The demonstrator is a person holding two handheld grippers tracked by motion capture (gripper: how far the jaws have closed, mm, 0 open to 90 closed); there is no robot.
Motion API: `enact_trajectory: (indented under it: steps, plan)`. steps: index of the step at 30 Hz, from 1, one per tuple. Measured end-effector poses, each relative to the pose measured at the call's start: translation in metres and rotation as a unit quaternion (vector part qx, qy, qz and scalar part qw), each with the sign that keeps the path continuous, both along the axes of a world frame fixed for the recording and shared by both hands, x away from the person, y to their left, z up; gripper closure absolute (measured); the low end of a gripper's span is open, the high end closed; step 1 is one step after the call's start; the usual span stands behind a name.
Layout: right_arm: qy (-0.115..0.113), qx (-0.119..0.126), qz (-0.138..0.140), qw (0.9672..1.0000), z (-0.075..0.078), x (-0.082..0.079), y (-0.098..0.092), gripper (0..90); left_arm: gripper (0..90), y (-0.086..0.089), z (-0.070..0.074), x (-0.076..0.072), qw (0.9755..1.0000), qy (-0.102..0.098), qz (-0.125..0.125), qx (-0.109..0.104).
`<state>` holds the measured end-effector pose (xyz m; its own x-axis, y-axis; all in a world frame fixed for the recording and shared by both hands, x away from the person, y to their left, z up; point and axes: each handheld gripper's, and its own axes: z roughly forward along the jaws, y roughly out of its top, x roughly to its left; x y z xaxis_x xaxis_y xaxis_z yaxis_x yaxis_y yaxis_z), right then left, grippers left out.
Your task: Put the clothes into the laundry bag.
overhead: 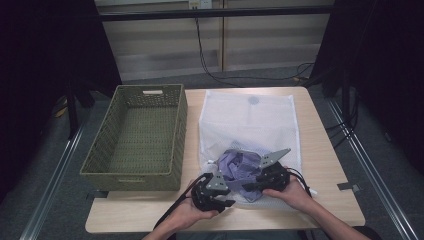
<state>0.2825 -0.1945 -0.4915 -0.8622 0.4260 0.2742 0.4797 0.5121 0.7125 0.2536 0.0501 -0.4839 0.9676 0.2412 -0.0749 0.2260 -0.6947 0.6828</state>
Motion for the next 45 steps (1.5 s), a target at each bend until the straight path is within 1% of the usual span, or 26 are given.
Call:
enact_trajectory:
  steps: [1, 2, 4, 5, 7, 8, 9, 10, 11, 13, 14, 15, 16, 17, 18, 19, 20, 21, 22, 24, 26, 28, 36, 42, 43, 45]
  plan:
    - [0.0, 0.002, 0.001, 1.0, 0.0, 0.0, 0.0, 81.3, 60.1, -0.003, -0.002, -0.001, 0.9999, -0.002, -0.01, 0.002]
    - [-0.001, 0.0, 0.0, 1.0, 0.001, 0.0, 0.0, 81.1, 59.6, -0.005, -0.004, -0.003, 0.9999, -0.011, -0.01, 0.006]
    - [-0.003, 0.001, 0.001, 1.0, 0.001, 0.0, 0.0, 80.9, 56.3, -0.009, -0.006, -0.005, 0.9998, -0.013, -0.012, 0.009]
    - [-0.003, 0.002, 0.0, 1.0, 0.001, 0.0, 0.0, 80.8, 55.7, -0.009, -0.006, -0.005, 0.9995, -0.019, -0.019, 0.016]
    - [-0.004, 0.005, 0.001, 1.0, 0.002, 0.001, 0.0, 80.6, 56.3, -0.011, -0.006, -0.005, 0.9997, -0.019, -0.014, 0.009]
    - [-0.006, 0.003, 0.0, 1.0, 0.002, 0.001, 0.0, 80.5, 57.8, -0.012, -0.007, -0.005, 0.9997, -0.019, -0.014, 0.006]
    - [-0.007, 0.004, 0.0, 1.0, 0.003, 0.001, 0.0, 80.4, 59.4, -0.013, -0.007, -0.004, 0.9996, -0.017, -0.017, 0.013]
    - [-0.006, 0.003, -0.001, 1.0, 0.003, 0.001, 0.0, 80.4, 61.1, -0.014, -0.009, -0.005, 0.9997, -0.019, -0.01, 0.014]
    - [-0.005, 0.004, -0.002, 1.0, 0.003, 0.001, 0.0, 80.4, 61.7, -0.015, -0.01, -0.005, 0.9998, -0.017, -0.011, 0.006]
    - [-0.009, 0.004, -0.003, 1.0, 0.003, 0.002, 0.0, 80.4, 63.7, -0.017, -0.01, -0.005, 0.9997, -0.02, -0.012, 0.011]
    - [-0.008, 0.004, -0.003, 1.0, 0.003, 0.002, 0.0, 80.4, 68.7, -0.017, -0.009, -0.005, 0.9996, -0.022, -0.01, 0.012]
    - [-0.007, 0.004, -0.003, 1.0, 0.003, 0.001, 0.0, 80.4, 71.9, -0.016, -0.008, -0.004, 0.9988, -0.033, -0.025, 0.027]
    - [-0.008, 0.003, -0.004, 1.0, 0.003, 0.001, 0.0, 80.5, 77.5, -0.017, -0.009, -0.007, 0.9993, -0.031, -0.014, 0.018]
    - [-0.008, 0.002, -0.004, 1.0, 0.003, 0.001, 0.0, 80.5, 81.0, -0.018, -0.01, -0.009, 0.9994, -0.03, -0.013, 0.01]
    - [-0.008, 0.0, -0.004, 1.0, 0.003, 0.001, -0.001, 80.5, 86.2, -0.019, -0.01, -0.009, 0.9993, -0.032, -0.016, 0.01]
    - [-0.008, 0.001, -0.003, 1.0, 0.003, 0.001, -0.001, 80.5, 87.3, -0.019, -0.009, -0.009, 0.9991, -0.031, -0.02, 0.018]
    - [-0.01, 0.0, -0.003, 0.9999, 0.003, 0.001, -0.001, 80.5, 88.6, -0.019, -0.009, -0.009, 0.9994, -0.028, -0.018, 0.014]
    - [-0.011, -0.004, -0.006, 0.9999, 0.003, 0.001, -0.002, 80.5, 89.5, -0.017, -0.008, -0.007, 0.9986, -0.03, -0.032, 0.028]
    - [-0.011, -0.007, -0.008, 0.9999, 0.003, 0.001, -0.002, 80.5, 89.9, -0.018, -0.009, -0.009, 0.9994, -0.026, -0.019, 0.012]
    - [-0.014, -0.011, -0.011, 0.9998, 0.002, 0.002, -0.003, 80.4, 89.9, -0.018, -0.008, -0.009, 0.9995, -0.018, -0.019, 0.016]
    - [-0.016, -0.015, -0.012, 0.9997, 0.001, 0.004, -0.004, 80.4, 90.0, -0.018, -0.008, -0.009, 0.9995, -0.018, -0.02, 0.017]
    - [-0.015, -0.021, -0.018, 0.9995, 0.0, 0.005, -0.005, 80.3, 90.0, -0.018, -0.009, -0.008, 0.9997, -0.013, -0.02, 0.01]
    - [-0.017, -0.034, -0.043, 0.9984, -0.003, 0.015, -0.013, 80.0, 90.0, -0.017, -0.008, -0.008, 0.9996, -0.006, -0.021, 0.016]
    - [-0.021, -0.042, -0.067, 0.9967, -0.004, 0.023, -0.019, 80.3, 89.9, -0.018, -0.01, -0.007, 0.9997, 0.011, -0.024, 0.001]
    - [-0.023, -0.041, -0.066, 0.9967, -0.004, 0.024, -0.02, 80.5, 89.9, -0.018, -0.01, -0.007, 0.9996, 0.012, -0.024, 0.004]
    - [-0.03, -0.045, -0.067, 0.9963, -0.005, 0.025, -0.02, 80.6, 89.9, -0.019, -0.011, -0.007, 0.9996, 0.012, -0.026, -0.002]
